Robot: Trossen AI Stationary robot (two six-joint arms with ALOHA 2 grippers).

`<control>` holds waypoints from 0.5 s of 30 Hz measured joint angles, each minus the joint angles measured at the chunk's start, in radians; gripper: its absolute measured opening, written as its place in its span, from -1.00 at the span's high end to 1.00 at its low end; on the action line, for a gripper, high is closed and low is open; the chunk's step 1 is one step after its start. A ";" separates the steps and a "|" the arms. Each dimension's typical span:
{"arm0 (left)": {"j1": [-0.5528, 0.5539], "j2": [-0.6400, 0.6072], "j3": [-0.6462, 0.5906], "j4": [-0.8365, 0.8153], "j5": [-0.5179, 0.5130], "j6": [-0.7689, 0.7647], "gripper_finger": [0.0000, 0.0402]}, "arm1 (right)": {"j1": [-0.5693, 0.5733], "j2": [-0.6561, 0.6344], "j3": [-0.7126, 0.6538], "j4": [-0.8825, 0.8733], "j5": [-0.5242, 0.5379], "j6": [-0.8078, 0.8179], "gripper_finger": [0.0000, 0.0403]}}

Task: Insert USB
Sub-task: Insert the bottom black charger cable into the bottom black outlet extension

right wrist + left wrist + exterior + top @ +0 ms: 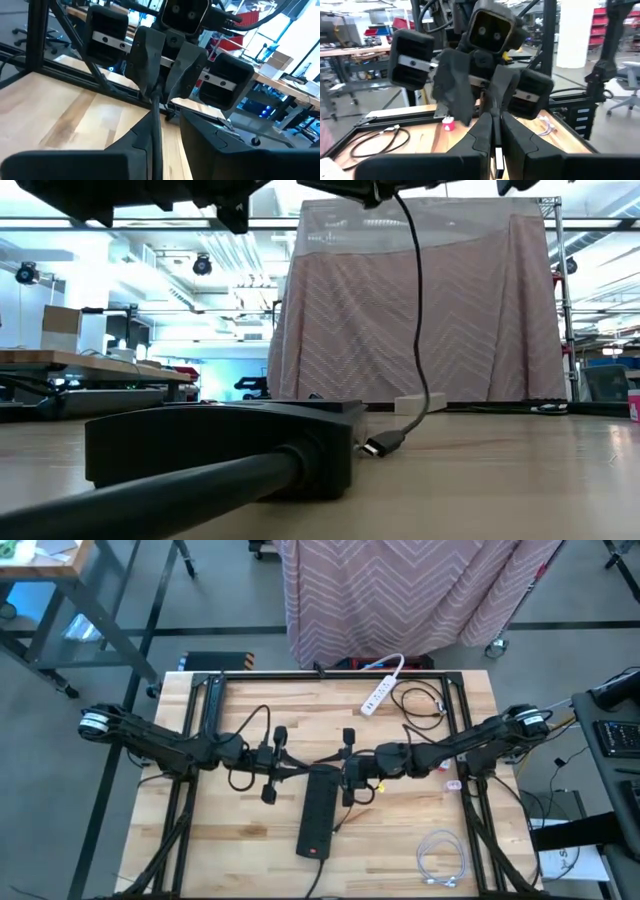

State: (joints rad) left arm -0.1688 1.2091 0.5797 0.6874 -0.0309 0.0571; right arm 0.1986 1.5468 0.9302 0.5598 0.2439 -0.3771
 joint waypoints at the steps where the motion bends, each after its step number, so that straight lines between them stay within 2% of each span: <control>1: 0.000 0.000 0.000 -0.002 -0.009 0.001 0.95 | 0.000 0.000 0.000 0.001 -0.010 0.001 0.68; 15: 0.000 0.008 0.000 -0.013 -0.036 0.009 0.95 | 0.000 0.000 0.000 0.015 -0.038 0.013 0.66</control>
State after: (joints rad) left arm -0.1688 1.2168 0.5797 0.6746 -0.0671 0.0662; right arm 0.1986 1.5467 0.9302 0.5750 0.2054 -0.3641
